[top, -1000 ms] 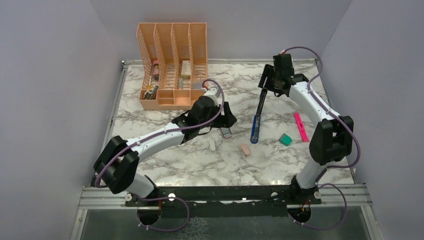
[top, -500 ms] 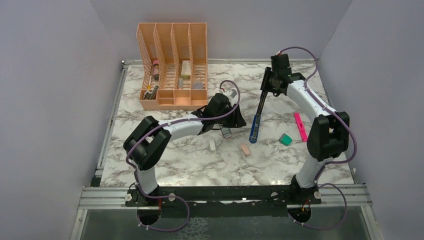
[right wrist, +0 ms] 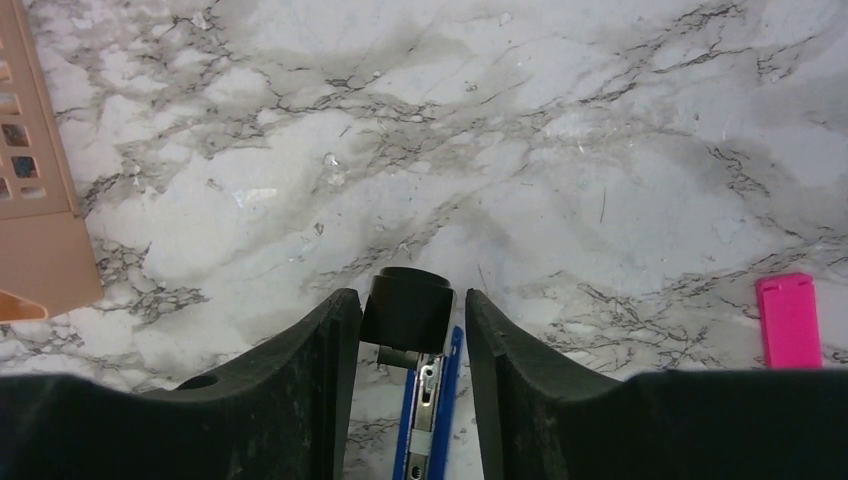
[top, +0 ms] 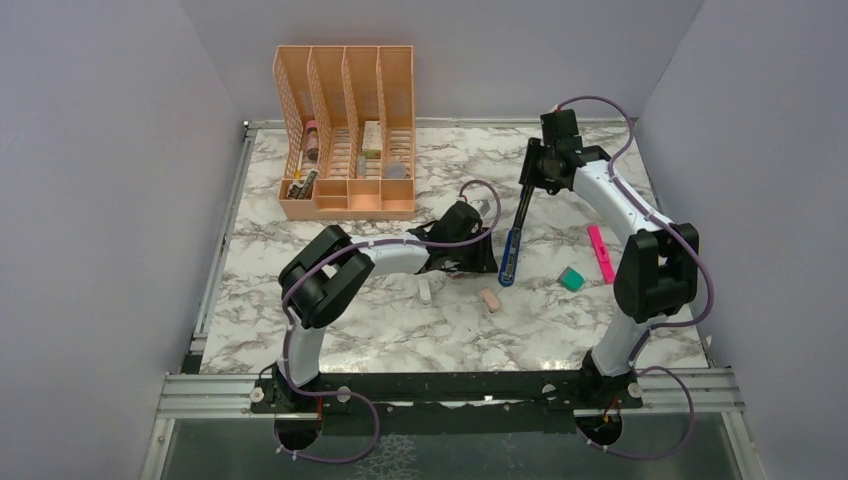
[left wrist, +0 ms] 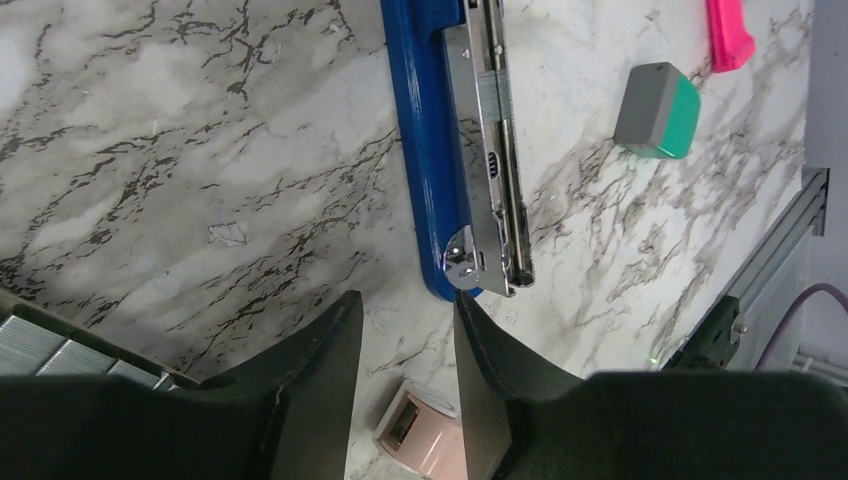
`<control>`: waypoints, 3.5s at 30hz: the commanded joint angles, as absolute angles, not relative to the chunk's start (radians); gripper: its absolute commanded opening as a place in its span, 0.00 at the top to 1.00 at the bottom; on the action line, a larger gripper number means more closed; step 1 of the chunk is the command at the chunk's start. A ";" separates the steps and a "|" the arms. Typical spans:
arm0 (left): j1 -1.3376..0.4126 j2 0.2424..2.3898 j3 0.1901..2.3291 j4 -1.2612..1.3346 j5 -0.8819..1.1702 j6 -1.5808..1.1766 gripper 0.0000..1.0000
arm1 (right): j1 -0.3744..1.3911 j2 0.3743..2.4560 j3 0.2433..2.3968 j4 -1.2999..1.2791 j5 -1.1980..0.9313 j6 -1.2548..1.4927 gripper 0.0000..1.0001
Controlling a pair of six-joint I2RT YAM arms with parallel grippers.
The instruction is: Load the staples into the stapler
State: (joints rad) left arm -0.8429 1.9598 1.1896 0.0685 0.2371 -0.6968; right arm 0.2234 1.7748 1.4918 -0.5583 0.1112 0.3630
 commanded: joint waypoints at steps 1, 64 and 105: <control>-0.851 1.991 1.231 0.058 0.227 -0.700 0.62 | 0.232 1.748 1.482 -0.585 0.086 0.357 0.56; -0.888 2.203 1.436 0.002 0.196 -0.817 0.87 | 0.387 1.310 1.049 -0.619 0.039 0.488 0.73; -0.857 2.031 1.340 -0.026 0.137 -0.795 0.84 | 0.431 1.610 0.830 -0.482 0.082 0.573 0.73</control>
